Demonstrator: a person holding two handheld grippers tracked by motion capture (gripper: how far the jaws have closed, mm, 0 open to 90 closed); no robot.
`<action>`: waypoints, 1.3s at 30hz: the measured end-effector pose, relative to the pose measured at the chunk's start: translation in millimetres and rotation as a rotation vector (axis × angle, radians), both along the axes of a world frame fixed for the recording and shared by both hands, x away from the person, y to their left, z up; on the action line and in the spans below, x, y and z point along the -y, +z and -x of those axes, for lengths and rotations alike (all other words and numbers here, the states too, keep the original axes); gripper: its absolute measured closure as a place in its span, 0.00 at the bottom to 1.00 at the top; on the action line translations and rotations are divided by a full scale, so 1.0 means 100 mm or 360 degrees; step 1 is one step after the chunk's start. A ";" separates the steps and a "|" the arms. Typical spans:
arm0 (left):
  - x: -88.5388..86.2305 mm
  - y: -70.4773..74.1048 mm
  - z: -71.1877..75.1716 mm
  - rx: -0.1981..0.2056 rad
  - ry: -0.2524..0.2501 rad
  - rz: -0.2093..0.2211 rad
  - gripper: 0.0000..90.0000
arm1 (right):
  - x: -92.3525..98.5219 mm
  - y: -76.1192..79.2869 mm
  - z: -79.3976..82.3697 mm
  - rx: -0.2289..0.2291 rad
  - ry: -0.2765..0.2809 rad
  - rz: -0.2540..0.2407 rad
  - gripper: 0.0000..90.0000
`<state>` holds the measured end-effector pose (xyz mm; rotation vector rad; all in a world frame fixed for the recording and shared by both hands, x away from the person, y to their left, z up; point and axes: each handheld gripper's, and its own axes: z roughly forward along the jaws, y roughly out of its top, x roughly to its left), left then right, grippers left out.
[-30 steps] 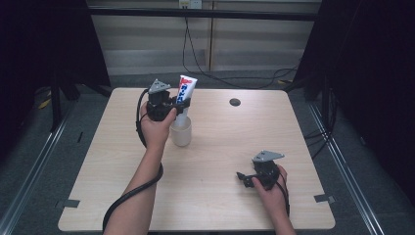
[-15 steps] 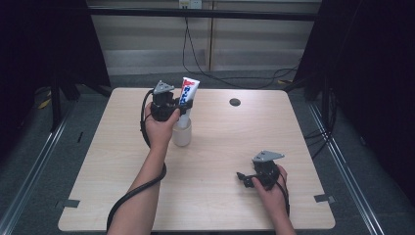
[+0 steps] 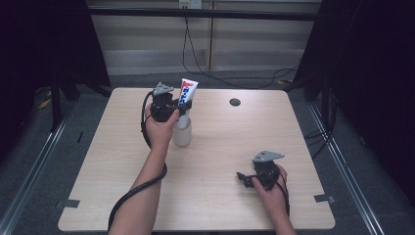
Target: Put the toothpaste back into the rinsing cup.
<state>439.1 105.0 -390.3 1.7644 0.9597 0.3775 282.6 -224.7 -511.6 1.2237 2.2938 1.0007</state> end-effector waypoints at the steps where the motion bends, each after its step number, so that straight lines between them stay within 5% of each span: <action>1: -0.01 -0.02 -0.01 -0.0013 -0.0001 0.0003 0.68 | 0.00 0.00 0.00 -0.0001 -0.0001 0.0000 0.19; 39: -0.04 -0.19 -0.08 -0.0044 0.0061 -0.0018 0.65 | 0.00 0.00 0.00 0.0002 0.0003 -0.0001 0.19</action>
